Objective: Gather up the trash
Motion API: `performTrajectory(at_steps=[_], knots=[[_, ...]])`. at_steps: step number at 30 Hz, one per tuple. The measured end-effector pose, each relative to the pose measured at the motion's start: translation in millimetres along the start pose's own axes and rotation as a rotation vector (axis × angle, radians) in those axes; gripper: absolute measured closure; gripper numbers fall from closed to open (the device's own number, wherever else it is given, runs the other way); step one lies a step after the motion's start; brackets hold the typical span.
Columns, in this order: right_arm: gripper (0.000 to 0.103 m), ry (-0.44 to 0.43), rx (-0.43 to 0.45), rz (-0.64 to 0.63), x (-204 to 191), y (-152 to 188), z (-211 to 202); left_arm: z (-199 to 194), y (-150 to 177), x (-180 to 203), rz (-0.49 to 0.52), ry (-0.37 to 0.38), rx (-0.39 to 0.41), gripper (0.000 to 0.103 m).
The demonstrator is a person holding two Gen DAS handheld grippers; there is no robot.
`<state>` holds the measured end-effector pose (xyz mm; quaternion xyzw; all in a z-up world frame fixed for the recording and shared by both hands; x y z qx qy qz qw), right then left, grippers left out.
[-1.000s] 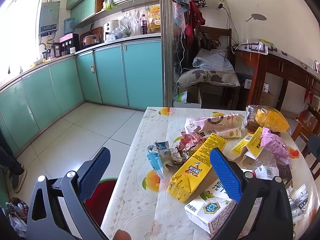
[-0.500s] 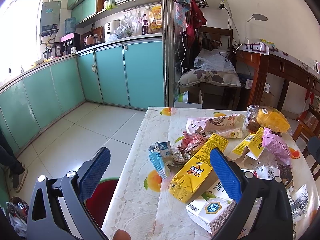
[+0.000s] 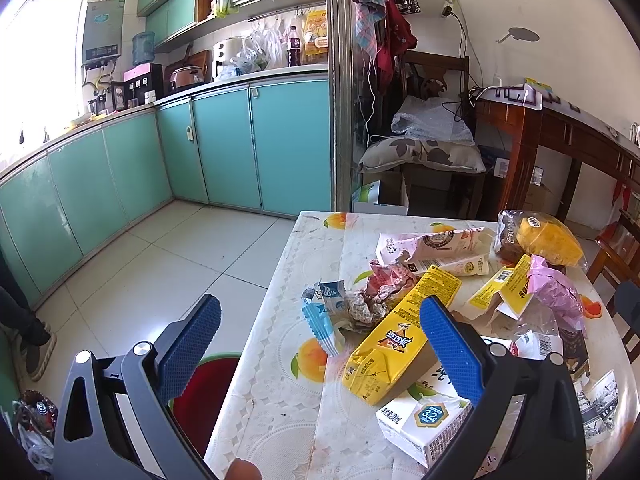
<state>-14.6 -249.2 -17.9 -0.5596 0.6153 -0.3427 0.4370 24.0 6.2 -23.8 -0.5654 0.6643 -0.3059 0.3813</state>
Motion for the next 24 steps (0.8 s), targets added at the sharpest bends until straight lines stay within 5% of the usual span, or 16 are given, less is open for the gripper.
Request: performTrajectory(at_steps=[24], knots=[[0.003, -0.017, -0.045, -0.014, -4.3, -1.9, 1.0, -0.2, -2.0, 3.2, 0.019, -0.025, -0.014, 0.007]])
Point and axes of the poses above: each gripper's, at about its wrist camera, not at the fingertips, and z roughly the way its jaws point, x to its right, y to its underside, the point moved 2 cm from there along z, roughly the way its jaws point, and after that the axes turned 9 degrees about z, right-handed, at the moved point
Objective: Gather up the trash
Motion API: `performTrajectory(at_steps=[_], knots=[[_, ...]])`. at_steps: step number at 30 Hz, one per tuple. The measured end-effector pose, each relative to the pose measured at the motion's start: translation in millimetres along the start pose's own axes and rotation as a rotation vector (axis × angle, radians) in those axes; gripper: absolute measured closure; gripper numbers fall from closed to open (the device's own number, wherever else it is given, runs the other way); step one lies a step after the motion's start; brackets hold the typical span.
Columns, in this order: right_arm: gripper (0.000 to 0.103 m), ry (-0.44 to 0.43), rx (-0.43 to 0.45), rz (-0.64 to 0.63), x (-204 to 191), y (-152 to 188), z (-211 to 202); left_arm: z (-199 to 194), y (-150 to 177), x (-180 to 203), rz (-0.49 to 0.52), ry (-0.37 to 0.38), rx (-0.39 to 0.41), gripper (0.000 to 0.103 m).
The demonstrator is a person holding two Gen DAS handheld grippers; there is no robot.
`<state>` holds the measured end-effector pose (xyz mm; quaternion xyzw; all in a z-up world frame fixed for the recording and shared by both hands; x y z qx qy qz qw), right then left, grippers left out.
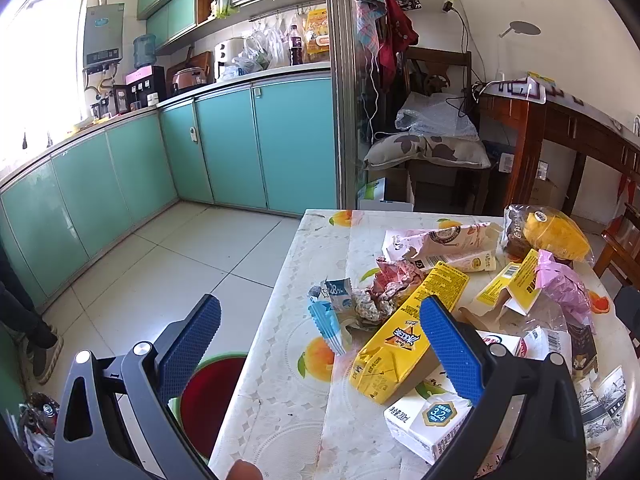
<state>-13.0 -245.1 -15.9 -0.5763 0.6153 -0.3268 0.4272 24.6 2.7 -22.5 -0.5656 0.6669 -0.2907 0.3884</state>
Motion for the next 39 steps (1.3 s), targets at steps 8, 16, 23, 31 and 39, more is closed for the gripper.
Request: performTrajectory(at_steps=[8, 16, 23, 31, 39], knots=[[0.003, 0.059, -0.069, -0.071, 24, -15, 5, -11, -5, -8, 0.016, -0.019, 0.086, 0.007], [0.003, -0.298, -0.488, 0.133, 29, 5, 46, -10, -7, -18, 0.023, 0.047, 0.103, 0.007], [0.003, -0.259, -0.732, 0.382, 29, 21, 105, -8, -7, -33, -0.023, 0.066, 0.106, 0.007], [0.012, -0.228, -0.902, 0.466, 33, 40, 140, -2, -5, -19, 0.082, 0.152, 0.059, 0.007], [0.054, -0.374, -0.823, 0.533, 36, 31, 114, 3, 8, 21, 0.202, 0.42, -0.035, 0.007]])
Point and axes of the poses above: each gripper's, at about its wrist camera, not at the fingertips, and z roughly the way its jaws point, x to its right, y to its underside, the point moved 2 cm from there along z, roughly the way its jaws point, and after that the axes turned 9 degrees about z, right-handed, at the moved point
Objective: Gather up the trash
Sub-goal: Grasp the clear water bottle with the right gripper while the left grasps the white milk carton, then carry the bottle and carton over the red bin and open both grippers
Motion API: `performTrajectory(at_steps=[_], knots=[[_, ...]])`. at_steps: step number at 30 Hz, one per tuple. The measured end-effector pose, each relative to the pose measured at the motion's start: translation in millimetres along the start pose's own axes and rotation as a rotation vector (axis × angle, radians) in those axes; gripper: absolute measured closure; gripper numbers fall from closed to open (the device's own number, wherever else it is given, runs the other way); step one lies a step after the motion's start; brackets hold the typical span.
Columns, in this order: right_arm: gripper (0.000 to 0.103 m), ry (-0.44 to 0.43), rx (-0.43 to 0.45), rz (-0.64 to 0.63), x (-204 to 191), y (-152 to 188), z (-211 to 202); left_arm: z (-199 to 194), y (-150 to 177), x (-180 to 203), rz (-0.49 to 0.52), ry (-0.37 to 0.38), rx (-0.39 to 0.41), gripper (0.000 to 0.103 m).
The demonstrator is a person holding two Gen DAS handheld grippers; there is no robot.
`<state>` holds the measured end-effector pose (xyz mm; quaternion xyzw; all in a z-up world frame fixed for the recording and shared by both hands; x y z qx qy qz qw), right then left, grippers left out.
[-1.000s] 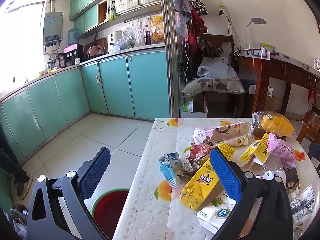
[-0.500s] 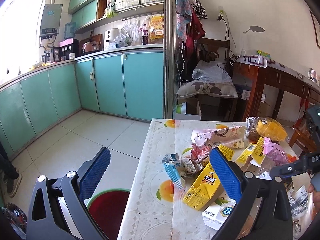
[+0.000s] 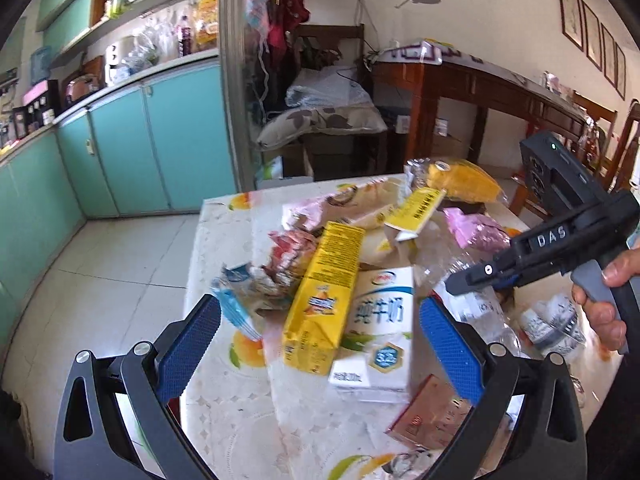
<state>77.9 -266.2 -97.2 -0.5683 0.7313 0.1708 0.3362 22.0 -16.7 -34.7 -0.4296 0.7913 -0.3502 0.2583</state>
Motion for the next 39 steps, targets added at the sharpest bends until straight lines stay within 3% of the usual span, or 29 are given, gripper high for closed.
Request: performTrajectory(at_steps=[2, 5, 8, 13, 15, 18, 26, 30, 33, 35, 36, 39], knots=[[0.054, -0.03, 0.038, -0.013, -3, 5, -13, 7, 3, 10, 0.019, 0.057, -0.023, 0.007], [0.057, 0.004, 0.124, -0.088, -14, 15, -37, 18, 6, 27, 0.067, 0.095, -0.056, 0.007], [0.057, 0.084, 0.25, -0.16, -22, 23, -65, 32, 8, 38, 0.075, 0.128, -0.099, 0.008], [0.057, 0.263, 0.446, -0.31, -34, 49, -95, 40, 6, 48, 0.117, 0.104, -0.13, 0.009], [0.057, 0.341, 0.513, -0.37, -41, 60, -100, 36, 5, 55, 0.131, 0.124, -0.131, 0.019], [0.057, 0.426, 0.586, -0.432, -47, 74, -105, 33, 3, 65, 0.177, 0.12, -0.127, 0.02], [0.057, 0.515, 0.693, -0.498, -47, 81, -109, 56, -1, 65, 0.194, 0.111, -0.207, 0.018], [0.057, 0.57, 0.73, -0.53, -48, 82, -110, 66, 0, 65, 0.169, 0.159, -0.248, 0.018], [0.057, 0.594, 0.75, -0.554, -50, 84, -109, 71, 4, 69, 0.21, 0.133, -0.28, 0.021], [0.057, 0.598, 0.759, -0.565, -52, 84, -109, 73, 3, 72, 0.233, 0.128, -0.298, 0.033], [0.057, 0.592, 0.76, -0.566, -51, 84, -109, 74, 2, 71, 0.238, 0.12, -0.302, 0.047], [0.057, 0.585, 0.764, -0.555, -48, 83, -109, 75, -3, 68, 0.231, 0.125, -0.297, 0.05]])
Point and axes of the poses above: each gripper's, at about its wrist camera, not at the fingertips, and z roughly the way its jaws point, x to its right, y to its underside, the point moved 2 cm from there along z, roughly the way its jaws point, and after that the axes turned 9 degrees about z, right-handed, at the moved point
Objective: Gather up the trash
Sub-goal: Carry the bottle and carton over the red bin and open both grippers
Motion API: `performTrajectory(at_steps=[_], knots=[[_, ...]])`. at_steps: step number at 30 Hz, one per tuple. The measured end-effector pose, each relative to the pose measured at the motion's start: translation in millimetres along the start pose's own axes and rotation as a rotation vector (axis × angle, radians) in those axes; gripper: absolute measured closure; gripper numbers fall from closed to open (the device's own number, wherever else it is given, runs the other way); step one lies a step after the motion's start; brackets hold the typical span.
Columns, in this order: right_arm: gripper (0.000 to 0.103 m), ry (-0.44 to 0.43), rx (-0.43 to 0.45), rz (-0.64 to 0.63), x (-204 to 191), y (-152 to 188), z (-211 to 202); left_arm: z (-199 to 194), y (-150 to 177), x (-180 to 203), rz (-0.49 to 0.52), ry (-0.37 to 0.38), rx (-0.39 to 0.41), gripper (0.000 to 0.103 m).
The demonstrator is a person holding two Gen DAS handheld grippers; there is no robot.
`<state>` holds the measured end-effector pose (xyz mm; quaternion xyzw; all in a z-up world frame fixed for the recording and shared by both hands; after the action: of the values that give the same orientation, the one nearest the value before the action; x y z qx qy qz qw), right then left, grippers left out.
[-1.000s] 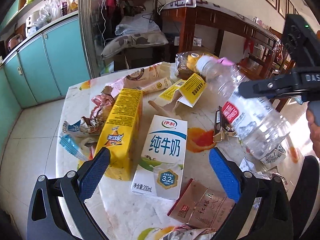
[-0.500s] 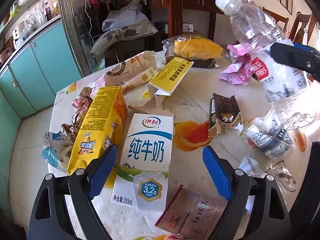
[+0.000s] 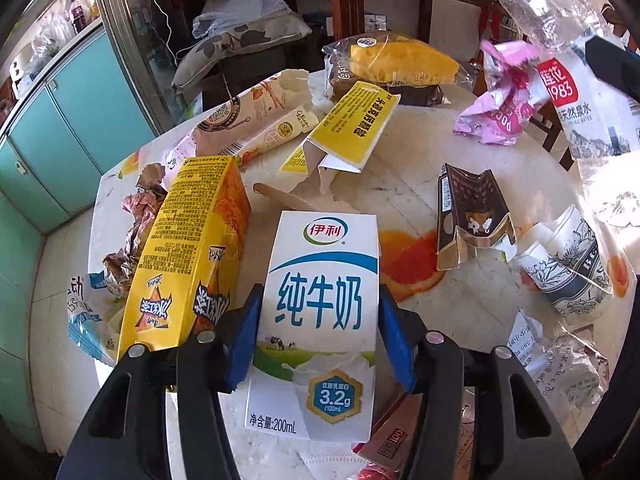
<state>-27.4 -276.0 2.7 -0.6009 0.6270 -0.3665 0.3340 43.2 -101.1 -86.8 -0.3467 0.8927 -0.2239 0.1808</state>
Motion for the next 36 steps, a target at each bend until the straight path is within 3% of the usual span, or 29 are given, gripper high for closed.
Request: performTrajectory(at_steps=[13, 22, 26, 29, 36], knots=[[0.057, 0.039, -0.024, 0.01, 2, 13, 4, -56, -5, 8, 0.058, -0.151, 0.175, 0.053], [0.057, 0.031, -0.007, -0.032, -24, 6, -3, -98, -2, -4, 0.032, -0.171, 0.294, 0.053], [0.057, -0.068, -0.006, -0.027, -43, -7, -7, -116, 17, -40, -0.088, -0.156, 0.343, 0.053], [0.057, -0.19, -0.036, 0.006, -63, -19, -7, -123, 40, -75, -0.175, -0.189, 0.349, 0.053], [0.057, -0.504, -0.189, 0.063, -147, -35, 20, -103, 112, -167, -0.418, -0.238, 0.262, 0.053]])
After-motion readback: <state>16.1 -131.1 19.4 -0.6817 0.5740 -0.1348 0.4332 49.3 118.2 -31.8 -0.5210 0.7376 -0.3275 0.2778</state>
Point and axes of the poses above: each gripper's, at about its wrist camera, not at the fingertips, and z roughly the way its jaws point, x to its right, y to its underside, the point moved 2 cm from there along z, roughly the way its jaws point, and after that the axes turned 9 degrees about z, right-handed, at the moved point
